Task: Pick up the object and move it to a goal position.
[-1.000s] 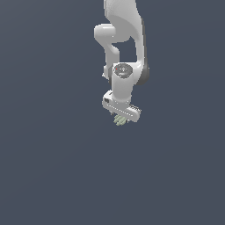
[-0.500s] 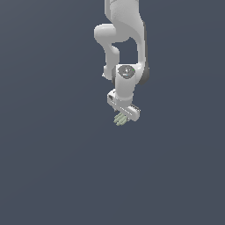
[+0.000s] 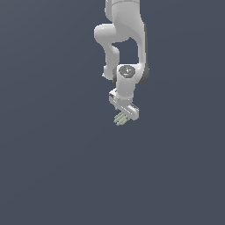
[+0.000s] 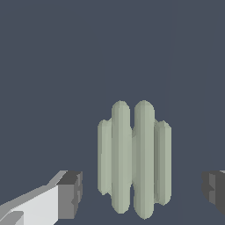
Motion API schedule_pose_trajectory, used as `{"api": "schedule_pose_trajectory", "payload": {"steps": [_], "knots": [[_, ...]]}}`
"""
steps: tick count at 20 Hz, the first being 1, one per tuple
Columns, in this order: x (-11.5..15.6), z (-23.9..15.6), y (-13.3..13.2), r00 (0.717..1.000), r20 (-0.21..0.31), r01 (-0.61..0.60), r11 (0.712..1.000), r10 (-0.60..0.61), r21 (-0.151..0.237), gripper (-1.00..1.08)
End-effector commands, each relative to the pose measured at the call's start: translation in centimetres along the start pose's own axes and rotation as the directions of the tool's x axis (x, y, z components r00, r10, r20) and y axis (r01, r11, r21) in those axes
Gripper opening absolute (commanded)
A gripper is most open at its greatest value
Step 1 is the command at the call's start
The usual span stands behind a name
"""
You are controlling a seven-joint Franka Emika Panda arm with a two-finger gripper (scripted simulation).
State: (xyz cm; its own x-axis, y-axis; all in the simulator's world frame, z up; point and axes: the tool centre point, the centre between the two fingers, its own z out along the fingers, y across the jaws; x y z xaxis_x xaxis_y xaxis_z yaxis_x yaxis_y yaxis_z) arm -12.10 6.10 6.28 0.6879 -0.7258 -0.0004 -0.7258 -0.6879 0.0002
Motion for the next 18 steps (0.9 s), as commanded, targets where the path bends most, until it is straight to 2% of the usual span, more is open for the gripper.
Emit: {"api": "schedule_pose_trajectory", "payload": {"steps": [1,18], "knots": [[0.0,0.0,0.0,1.0,0.0,0.0,1.0,0.0,0.0,1.0],[-0.1,4.8,0.1,1.0,0.0,-0.004,1.0,0.004,0.0,1.0]]}}
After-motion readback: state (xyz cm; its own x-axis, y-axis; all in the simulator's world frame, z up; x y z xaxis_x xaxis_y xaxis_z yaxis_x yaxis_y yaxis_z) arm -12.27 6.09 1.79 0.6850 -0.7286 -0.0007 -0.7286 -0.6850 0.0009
